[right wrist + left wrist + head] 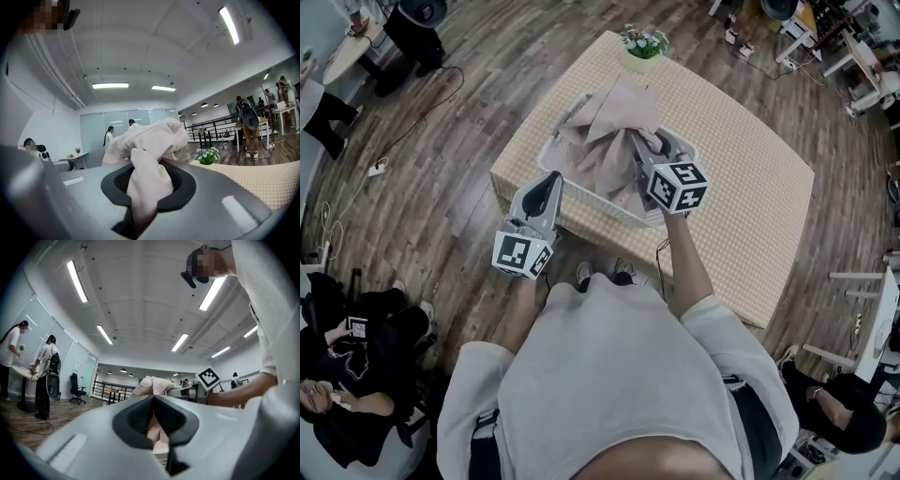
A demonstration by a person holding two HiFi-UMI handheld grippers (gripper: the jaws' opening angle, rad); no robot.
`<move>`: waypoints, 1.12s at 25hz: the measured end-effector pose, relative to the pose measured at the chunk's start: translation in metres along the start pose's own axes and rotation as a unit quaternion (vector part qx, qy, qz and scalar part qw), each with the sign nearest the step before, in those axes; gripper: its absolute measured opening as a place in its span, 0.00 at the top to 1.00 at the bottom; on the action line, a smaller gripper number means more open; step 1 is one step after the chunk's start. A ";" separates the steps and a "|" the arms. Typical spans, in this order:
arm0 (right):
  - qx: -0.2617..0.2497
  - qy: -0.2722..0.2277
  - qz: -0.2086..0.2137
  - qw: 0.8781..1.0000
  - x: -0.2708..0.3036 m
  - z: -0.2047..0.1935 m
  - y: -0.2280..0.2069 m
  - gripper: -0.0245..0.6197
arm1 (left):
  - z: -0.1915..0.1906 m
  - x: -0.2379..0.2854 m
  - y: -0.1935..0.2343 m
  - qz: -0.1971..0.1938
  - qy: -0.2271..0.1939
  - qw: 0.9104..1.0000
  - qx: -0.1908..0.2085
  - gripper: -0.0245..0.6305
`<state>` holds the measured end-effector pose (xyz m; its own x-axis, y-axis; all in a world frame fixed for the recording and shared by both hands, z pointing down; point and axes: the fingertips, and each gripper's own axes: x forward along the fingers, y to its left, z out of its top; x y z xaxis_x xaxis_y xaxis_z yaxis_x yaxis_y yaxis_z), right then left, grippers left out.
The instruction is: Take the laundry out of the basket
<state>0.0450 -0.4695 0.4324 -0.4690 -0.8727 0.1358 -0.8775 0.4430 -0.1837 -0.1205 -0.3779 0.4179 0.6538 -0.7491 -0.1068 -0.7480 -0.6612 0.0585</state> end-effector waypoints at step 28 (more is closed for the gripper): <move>-0.113 -0.181 0.044 0.976 -0.167 0.262 0.037 0.86 | 0.013 -0.051 -0.136 0.022 -0.008 0.999 0.023 0.95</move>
<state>0.1168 -0.3607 0.1479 -0.5143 -0.8261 -0.2303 -0.8537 0.5187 0.0458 -0.0533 -0.2494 0.4023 0.6187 -0.7761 -0.1219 -0.7805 -0.6249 0.0179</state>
